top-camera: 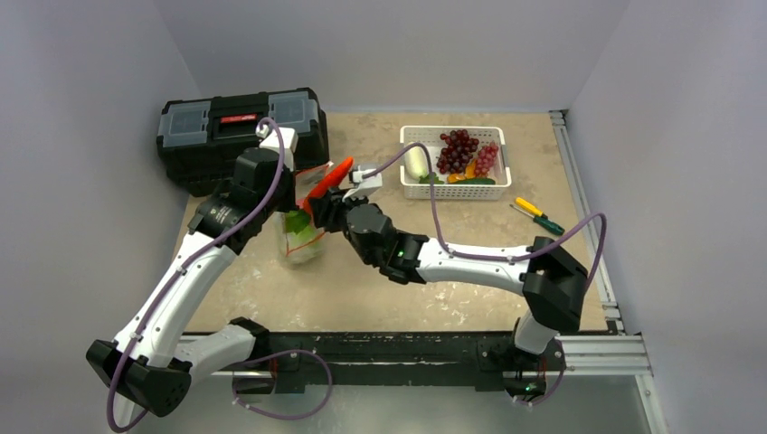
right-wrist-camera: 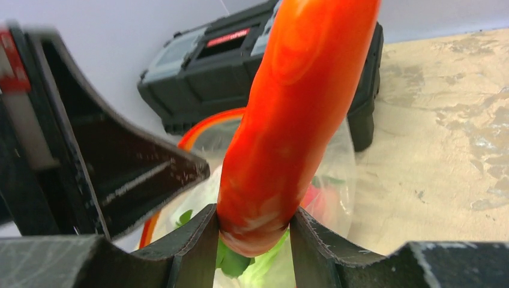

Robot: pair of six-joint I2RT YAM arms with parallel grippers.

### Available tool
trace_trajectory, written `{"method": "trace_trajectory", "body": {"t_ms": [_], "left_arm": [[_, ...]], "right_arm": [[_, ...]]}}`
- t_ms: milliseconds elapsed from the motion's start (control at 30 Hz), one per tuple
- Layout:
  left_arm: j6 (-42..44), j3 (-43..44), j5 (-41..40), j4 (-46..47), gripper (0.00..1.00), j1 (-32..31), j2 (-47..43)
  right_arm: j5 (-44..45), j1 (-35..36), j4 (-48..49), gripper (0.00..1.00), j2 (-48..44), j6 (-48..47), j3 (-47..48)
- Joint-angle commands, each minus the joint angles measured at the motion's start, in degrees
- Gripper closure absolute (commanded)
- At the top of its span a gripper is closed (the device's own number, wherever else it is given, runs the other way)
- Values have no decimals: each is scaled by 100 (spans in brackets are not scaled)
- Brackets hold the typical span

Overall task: Place the food in the zip-top bag and seal the zipper
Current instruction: Place the fake vegetable in the zipper food storage bag.

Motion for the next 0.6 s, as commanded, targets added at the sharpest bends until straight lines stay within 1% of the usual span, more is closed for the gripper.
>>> {"method": "trace_trajectory", "body": {"t_ms": [0, 67, 133, 267, 333, 467, 567], "left_arm": [[-129, 103, 33, 209, 100, 45, -156], [-129, 103, 34, 208, 100, 46, -163], [-129, 103, 47, 215, 100, 46, -167], [-133, 107, 72, 215, 100, 50, -167], [-137, 112, 92, 212, 100, 61, -164], [-133, 108, 93, 215, 100, 72, -166], [-138, 103, 69, 205, 100, 72, -167]], "right_arm": [[386, 180, 46, 100, 100, -481, 350], [144, 186, -138, 100, 135, -506, 390], [-137, 186, -594, 100, 154, -480, 533], [-962, 186, -1505, 95, 245, -302, 940], [-1157, 187, -1863, 92, 302, -195, 1141], [-1387, 190, -2426, 70, 494, -72, 1574], [-1725, 187, -2593, 50, 539, -10, 1588]]}}
